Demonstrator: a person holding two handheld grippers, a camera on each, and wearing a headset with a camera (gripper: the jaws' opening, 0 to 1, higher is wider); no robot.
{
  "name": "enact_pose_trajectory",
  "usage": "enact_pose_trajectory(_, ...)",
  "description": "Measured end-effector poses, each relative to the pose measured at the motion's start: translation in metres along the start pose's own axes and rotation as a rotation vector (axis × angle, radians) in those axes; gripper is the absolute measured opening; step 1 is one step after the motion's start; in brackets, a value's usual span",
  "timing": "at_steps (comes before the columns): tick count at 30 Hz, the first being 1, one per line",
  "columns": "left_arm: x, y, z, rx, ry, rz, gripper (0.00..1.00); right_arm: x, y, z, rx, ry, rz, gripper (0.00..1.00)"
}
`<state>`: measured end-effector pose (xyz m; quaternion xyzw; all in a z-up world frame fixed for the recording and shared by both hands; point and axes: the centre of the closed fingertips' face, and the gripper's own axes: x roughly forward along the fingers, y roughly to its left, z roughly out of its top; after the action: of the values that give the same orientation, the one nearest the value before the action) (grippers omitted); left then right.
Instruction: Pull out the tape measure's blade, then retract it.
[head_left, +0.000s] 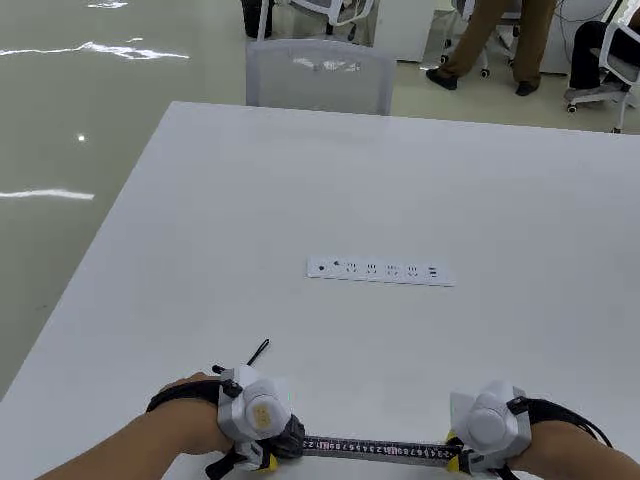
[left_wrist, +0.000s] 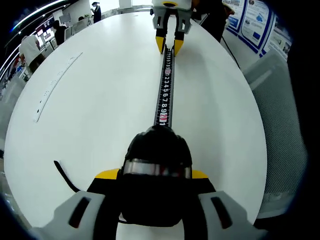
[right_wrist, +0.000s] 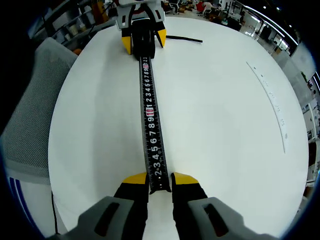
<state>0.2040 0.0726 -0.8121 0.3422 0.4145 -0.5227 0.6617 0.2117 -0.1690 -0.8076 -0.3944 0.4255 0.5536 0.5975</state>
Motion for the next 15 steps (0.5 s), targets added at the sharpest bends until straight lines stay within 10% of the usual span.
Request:
enact_pose_trajectory(11,-0.013,0.012,-0.016,-0.063,-0.002,0.035,0.58,-0.003,-0.006,-0.011,0.026,0.01,-0.049,0.32)
enact_pose_trajectory(15,-0.024,0.011,-0.01,-0.156,-0.067,0.052,0.67,-0.006,-0.006,-0.021,0.094,0.016,-0.055,0.44)
